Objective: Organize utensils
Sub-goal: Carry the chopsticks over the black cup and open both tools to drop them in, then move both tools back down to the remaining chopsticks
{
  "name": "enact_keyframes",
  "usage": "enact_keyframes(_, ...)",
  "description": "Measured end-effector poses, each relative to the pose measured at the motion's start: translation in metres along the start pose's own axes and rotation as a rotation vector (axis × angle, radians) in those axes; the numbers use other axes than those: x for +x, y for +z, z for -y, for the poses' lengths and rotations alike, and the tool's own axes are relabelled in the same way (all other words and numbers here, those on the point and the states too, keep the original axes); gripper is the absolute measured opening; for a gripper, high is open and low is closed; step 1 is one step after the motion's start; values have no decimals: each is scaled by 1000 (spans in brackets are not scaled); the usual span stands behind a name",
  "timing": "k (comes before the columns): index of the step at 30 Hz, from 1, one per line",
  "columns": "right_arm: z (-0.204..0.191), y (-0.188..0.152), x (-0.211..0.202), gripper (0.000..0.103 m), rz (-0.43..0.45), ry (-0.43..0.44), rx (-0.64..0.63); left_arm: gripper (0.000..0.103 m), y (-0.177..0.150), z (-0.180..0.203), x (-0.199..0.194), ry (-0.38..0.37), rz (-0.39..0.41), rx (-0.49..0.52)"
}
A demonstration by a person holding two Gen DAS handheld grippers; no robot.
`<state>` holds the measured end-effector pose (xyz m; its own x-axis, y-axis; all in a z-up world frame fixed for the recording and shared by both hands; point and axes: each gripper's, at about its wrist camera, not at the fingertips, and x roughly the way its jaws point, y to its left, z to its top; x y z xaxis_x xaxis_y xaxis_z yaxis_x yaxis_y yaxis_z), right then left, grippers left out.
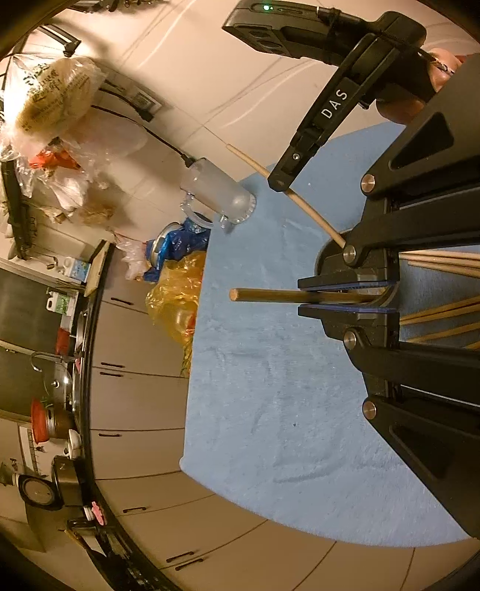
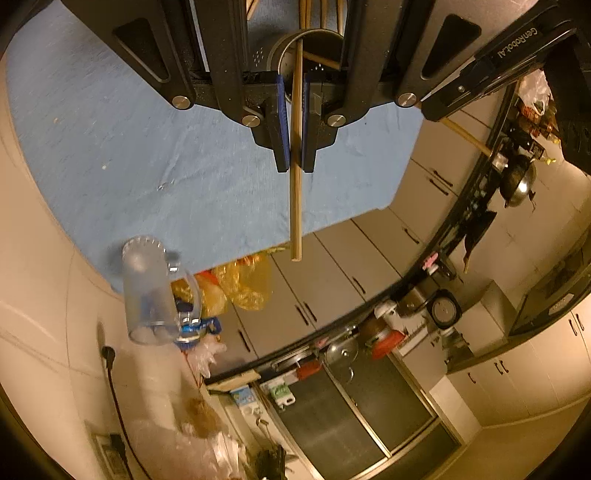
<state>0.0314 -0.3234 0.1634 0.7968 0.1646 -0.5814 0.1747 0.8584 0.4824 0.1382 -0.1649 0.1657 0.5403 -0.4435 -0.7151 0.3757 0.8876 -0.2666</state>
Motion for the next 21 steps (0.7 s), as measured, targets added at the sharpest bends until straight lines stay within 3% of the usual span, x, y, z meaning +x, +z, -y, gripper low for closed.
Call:
enact_keyframes(6, 1, -3, 2, 9, -5, 15, -11, 7, -1, -2, 0, 0, 12, 2)
enact_keyframes(10, -1, -3, -10, 13, 16, 20, -21, 20, -2, -2, -7, 0, 27, 2)
enact_keyframes(13, 1, -5, -23, 13, 27, 25, -16, 21, -4, -2, -19, 2, 44, 7)
enact_keyframes(18, 13, -28, -47, 14, 17, 38, -7, 23, -23, -14, -45, 7, 66, -2)
enact_keyframes(21, 24, -53, -52, 15, -35, 38, 2, 23, -44, -25, -54, 5, 58, -27)
